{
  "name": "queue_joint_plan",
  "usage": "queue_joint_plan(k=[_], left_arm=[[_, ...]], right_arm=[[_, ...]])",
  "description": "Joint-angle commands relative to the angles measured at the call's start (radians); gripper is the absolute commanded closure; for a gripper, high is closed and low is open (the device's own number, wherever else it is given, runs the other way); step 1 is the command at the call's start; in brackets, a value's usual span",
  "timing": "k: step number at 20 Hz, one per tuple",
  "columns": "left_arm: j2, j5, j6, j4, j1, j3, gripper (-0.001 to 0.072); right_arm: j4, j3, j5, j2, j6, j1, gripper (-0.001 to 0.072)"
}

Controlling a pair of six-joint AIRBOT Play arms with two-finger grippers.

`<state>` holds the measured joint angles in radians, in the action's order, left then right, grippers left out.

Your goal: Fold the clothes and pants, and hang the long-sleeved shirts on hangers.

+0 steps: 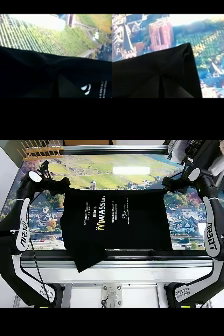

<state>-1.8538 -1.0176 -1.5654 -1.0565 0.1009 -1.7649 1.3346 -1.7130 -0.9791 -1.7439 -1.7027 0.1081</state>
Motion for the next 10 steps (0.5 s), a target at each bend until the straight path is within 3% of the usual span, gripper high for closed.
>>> queue_joint_plan(k=[1, 10], left_arm=[[0.047, -0.076, 0.115, 0.009, 0.030, 0.036, 0.0700], [0.182, 0.018, 0.146, -0.048, 0.029, 0.472, 0.0700]], right_arm=[[0.068, 0.087, -0.001, 0.068, -0.011, -0.003, 0.0705], [0.120, 0.459, 0.067, 0.160, -0.018, -0.083, 0.0703]])
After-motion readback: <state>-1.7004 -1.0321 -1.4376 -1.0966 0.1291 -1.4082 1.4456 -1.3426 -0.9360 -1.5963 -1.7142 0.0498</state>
